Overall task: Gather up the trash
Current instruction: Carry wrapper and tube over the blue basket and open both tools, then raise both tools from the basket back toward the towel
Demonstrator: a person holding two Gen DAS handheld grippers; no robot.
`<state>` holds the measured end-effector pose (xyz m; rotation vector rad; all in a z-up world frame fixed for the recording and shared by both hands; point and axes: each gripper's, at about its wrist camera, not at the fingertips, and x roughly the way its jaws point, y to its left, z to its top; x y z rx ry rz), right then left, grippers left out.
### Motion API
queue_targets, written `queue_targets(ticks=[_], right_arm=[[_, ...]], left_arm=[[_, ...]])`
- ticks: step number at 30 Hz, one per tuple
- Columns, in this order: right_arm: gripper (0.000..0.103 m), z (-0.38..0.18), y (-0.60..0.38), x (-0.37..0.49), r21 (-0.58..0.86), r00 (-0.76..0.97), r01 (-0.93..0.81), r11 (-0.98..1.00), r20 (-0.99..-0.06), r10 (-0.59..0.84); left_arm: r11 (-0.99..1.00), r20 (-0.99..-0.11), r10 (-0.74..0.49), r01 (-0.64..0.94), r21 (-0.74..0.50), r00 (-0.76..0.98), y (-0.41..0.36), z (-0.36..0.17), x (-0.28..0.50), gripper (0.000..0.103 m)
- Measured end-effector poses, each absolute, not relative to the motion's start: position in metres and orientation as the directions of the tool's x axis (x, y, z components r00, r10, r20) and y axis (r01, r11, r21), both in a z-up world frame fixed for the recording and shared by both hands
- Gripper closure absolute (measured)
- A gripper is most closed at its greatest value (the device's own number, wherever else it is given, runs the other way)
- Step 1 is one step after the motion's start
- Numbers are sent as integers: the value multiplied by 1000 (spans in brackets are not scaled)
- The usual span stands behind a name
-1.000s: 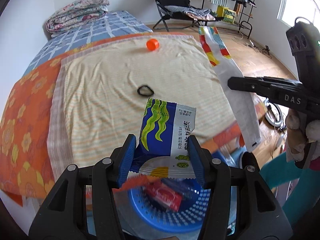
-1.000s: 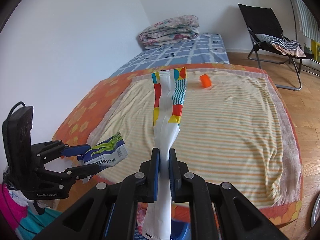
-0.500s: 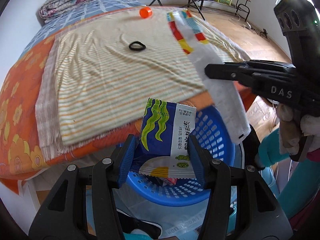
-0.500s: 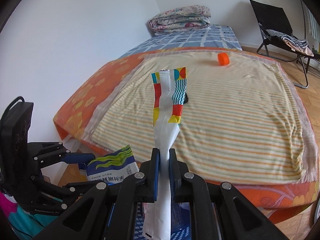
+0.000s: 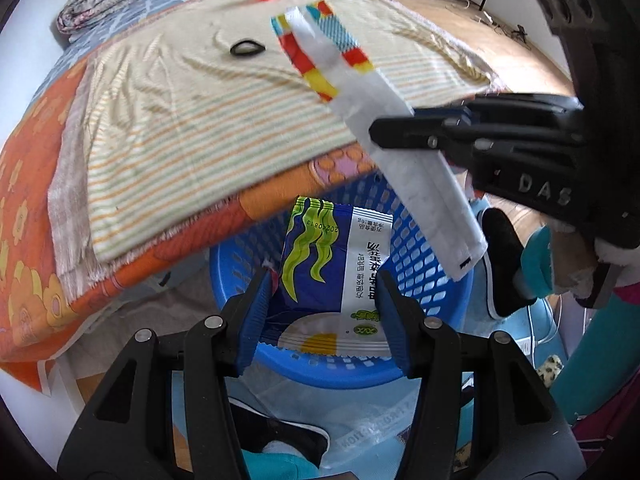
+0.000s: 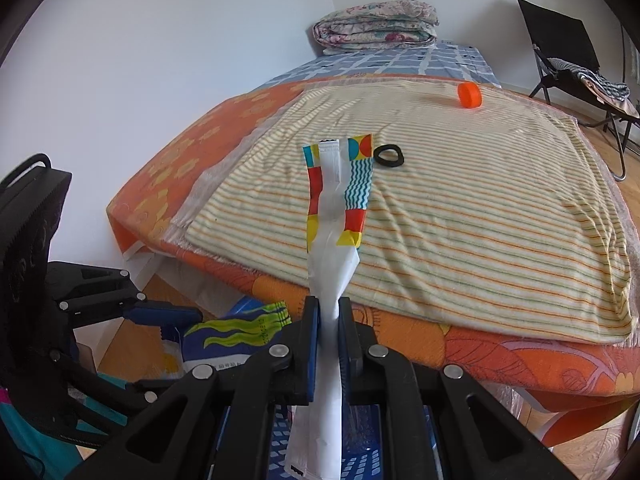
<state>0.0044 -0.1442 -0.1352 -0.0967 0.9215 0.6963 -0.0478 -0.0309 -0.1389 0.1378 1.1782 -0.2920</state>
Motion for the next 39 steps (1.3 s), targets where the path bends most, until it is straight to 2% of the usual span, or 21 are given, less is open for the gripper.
queue_targets(ticks=[12,18,20,22,24,27,31,35,37,39], right_arm=[[96,-151,-142,-1,218,381,-590,777,-774,506],[92,-152,-144,0,226,375,-586,778,-776,508],[88,-152,-145,-1,227,374,-585,779,-776,508],[80,-152,-145,-1,225,375,-585,779,-777,506],[78,-153,-146,-2,224,373,-584,781,-780,502],[75,-155,-146,-1,222,370,-577,786,-787,494],[57,-156,-149,0,224,373,-563,795,-790,487],[46,-154,-149,1,213,383,-558,802,-792,476],[36,-153,-150,1,207,389,-556,805,-791,472],[33,-152,-150,1,202,395,-556,806,-790,470]], left_arm=[[963,-949,-115,266,-35,292,-28,-164,-46,49],[968,-949,-106,247,-31,296,-29,-167,-41,47],[970,-950,-107,241,-35,293,-29,-168,-40,46],[972,-950,-106,233,-36,295,-27,-168,-39,39],[973,-948,-105,226,-36,300,-26,-168,-39,34],[975,-950,-102,219,-37,296,-24,-169,-38,34],[976,-950,-104,216,-40,295,-17,-167,-39,34],[976,-949,-103,214,-39,298,-18,-167,-40,34],[977,-948,-103,210,-39,300,-17,-166,-40,34],[978,-947,-103,204,-41,303,-15,-165,-39,34]])
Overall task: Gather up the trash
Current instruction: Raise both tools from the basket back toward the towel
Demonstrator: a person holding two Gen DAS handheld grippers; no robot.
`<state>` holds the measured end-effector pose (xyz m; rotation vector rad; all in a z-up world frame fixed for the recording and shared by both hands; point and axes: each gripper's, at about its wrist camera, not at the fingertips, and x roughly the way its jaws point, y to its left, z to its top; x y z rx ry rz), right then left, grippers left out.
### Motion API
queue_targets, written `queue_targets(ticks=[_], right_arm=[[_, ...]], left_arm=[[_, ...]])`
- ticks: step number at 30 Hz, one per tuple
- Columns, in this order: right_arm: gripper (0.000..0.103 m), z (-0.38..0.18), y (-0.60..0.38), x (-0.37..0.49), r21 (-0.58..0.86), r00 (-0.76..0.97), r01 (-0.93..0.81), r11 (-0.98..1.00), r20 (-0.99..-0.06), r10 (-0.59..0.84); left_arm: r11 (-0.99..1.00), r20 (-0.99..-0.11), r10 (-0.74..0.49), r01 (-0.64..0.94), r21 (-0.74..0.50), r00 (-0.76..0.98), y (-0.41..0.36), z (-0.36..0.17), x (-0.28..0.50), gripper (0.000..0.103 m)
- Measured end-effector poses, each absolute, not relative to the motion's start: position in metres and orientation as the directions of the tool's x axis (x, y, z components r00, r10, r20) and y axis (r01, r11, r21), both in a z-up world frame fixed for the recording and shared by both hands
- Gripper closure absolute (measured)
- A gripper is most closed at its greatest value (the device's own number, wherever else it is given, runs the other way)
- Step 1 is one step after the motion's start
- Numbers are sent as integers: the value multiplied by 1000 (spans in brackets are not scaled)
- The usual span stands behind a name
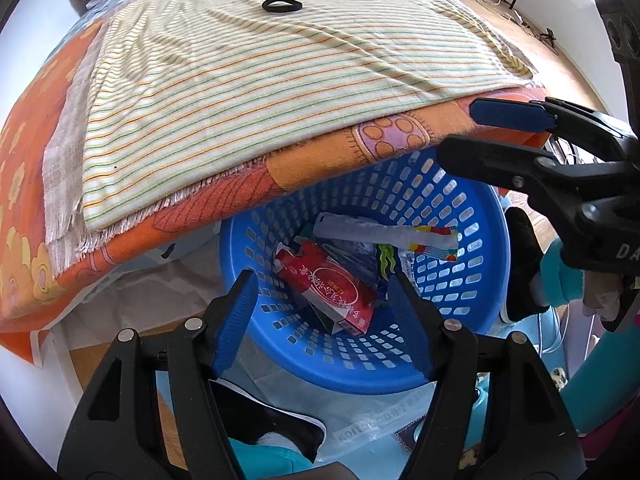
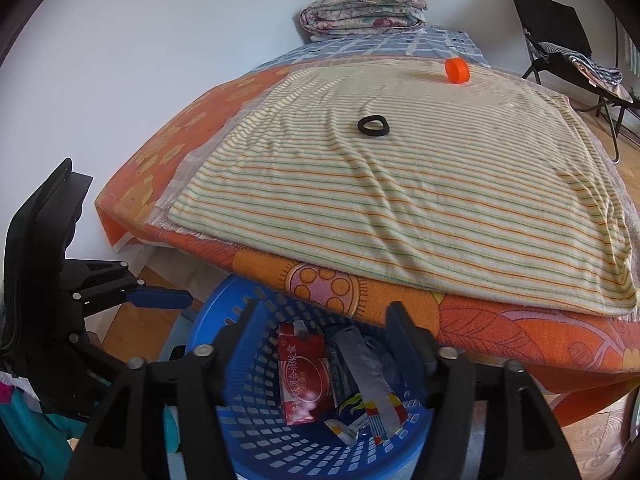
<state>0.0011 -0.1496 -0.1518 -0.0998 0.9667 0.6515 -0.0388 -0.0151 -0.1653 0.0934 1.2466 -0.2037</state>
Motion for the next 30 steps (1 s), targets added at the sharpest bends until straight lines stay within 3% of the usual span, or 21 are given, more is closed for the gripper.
queue_targets(ticks=[7,23,25,30], right_arm=[[19,-144,-153,5,183,423,-539,822,-785,452],[8,-109,-173,55,153,469,-500,852,-779,415],[0,-104,-175,63,147,472,-498,854,-781,410],[0,-90,-189,91,153,497,-465,872,-770,400]], left_arm=[[982,-938,-103,186,-43,330,-13,-156,-31,34],[988,-882,-88,156,-17,462,-13,-121,3,34],[988,-880,-90,153,-20,467,-13,-118,9,34],[989,-867,-106,140,-42,486,-10,-108,31,34]])
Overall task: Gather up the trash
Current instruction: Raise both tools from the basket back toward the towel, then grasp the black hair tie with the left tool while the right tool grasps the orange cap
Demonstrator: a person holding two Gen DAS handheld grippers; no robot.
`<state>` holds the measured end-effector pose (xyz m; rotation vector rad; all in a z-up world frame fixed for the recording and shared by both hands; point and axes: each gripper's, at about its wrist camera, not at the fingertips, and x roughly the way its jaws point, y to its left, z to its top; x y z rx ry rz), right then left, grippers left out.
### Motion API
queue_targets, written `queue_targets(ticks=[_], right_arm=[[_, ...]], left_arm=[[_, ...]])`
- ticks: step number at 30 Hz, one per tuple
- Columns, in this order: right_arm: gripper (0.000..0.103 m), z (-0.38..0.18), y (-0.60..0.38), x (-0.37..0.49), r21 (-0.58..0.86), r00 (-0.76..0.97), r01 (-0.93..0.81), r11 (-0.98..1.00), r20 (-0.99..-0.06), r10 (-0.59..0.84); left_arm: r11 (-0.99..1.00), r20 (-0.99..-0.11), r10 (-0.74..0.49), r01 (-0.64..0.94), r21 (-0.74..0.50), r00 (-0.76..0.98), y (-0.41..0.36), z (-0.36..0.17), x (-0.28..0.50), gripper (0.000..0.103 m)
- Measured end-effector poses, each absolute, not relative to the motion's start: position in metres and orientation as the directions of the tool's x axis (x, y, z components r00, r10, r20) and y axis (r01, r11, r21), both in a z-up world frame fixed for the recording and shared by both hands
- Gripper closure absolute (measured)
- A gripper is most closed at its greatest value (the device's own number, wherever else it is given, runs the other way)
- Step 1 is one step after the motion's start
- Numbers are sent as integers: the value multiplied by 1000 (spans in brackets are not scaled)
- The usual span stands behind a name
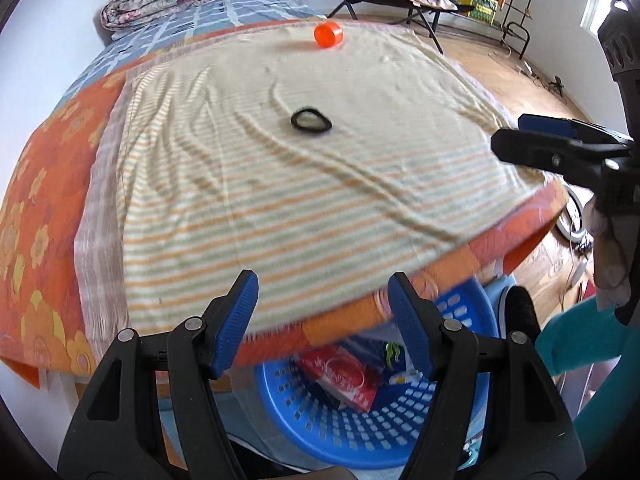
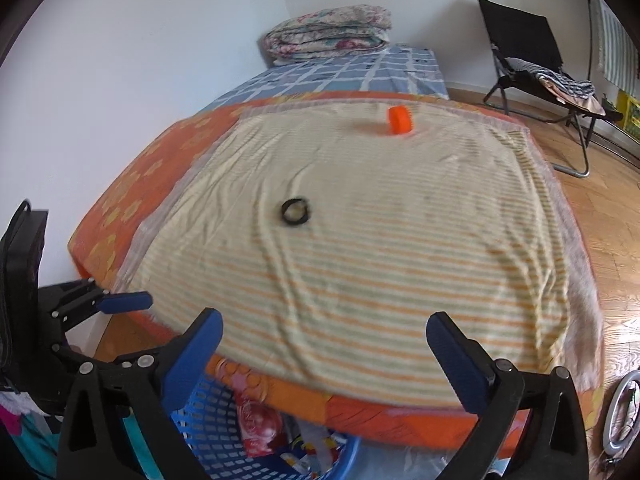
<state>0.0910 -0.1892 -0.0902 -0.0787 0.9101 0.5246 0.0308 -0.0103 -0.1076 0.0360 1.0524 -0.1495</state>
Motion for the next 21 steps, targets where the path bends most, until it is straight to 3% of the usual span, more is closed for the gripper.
queue_targets(ticks=[7,13,17,21], right_arm=[[0,-75,-197,134,84,546,-487,869,-747,378],[1,-68,-197,182,64,573,-472,879,-736,361],[5,-69,-193,212,61,560,-474,878,-749,354],[7,-74,-183,244,55,545,-482,874,-763,348]], left_arm=[[992,-845,-108,112,-57,523,-5,-99,73,34],[992,-836,-110,113,-58,538,-8,-102,113,40],[988,-848,-124,140,-59,515,-16,-114,136,52],[986,-856,-116,161,-39,503,-22,-127,155,52]])
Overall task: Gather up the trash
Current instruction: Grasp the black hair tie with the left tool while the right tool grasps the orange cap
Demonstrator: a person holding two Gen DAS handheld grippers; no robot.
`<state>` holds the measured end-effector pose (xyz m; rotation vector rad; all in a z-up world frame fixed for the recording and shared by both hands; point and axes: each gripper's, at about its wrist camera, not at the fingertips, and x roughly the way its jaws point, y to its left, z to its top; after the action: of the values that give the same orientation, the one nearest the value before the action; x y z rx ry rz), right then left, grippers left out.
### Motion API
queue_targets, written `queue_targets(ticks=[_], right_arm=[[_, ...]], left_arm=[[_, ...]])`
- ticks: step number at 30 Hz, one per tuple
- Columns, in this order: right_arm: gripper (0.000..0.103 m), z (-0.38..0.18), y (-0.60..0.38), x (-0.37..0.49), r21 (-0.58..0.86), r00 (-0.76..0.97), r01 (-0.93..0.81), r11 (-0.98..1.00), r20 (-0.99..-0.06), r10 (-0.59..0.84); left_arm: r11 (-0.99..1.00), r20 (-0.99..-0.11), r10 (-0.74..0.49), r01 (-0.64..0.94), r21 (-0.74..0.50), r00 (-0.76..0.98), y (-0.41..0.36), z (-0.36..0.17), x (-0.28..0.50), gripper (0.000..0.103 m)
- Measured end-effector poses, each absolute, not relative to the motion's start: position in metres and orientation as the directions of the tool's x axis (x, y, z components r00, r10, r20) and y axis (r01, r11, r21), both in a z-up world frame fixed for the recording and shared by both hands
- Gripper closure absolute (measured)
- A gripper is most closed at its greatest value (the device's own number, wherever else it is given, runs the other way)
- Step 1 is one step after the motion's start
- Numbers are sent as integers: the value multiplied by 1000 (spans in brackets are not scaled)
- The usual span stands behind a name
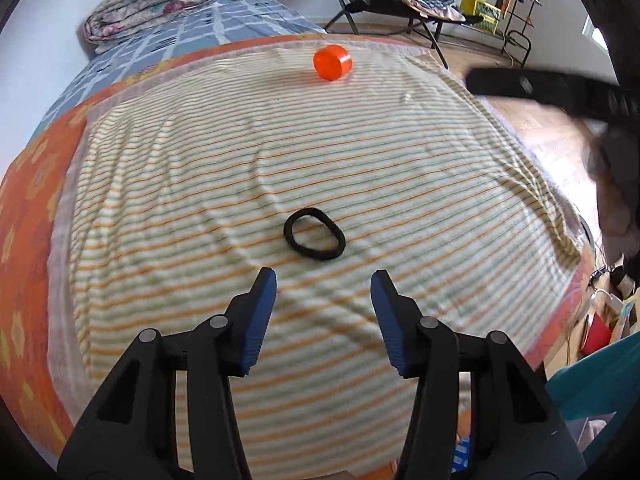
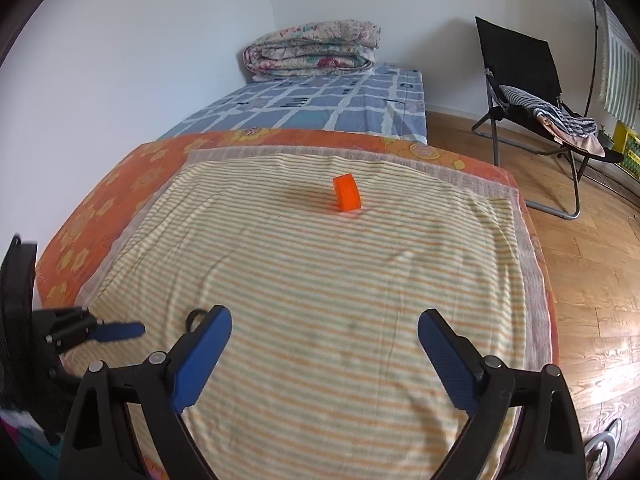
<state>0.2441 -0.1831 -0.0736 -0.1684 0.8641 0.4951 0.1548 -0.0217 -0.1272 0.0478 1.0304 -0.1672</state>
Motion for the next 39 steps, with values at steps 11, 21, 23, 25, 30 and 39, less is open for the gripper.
queue_targets(ticks=[11,21,23,25,30,39], right_arm=[[20,-104,-157,320,79,513,-483,872,-781,355],[29,-130,-133,373,52,515,-473,880,-794,324],[31,-135,-131,382,52,516,-464,884,-796,317],[35,-139,-130,390,56,513,-458,887,-798,316],[44,-145,-123,401,49,512,-458,888,-801,308],[75,-146,-119,410,79,490,-469,880,-805,334]], left_arm=[[985,-861,-119,171,-38,494,-19,-150,187,57],[977,-848,-159,204,-62,506,-16,-154,199,73],[976,-844,-161,208,-60,511,-16,-154,198,76],[976,-841,-165,208,-64,515,-15,-154,198,80],[976,-838,-181,196,-90,515,-10,-153,200,88],[977,-837,-183,194,-94,516,-8,-153,201,94]])
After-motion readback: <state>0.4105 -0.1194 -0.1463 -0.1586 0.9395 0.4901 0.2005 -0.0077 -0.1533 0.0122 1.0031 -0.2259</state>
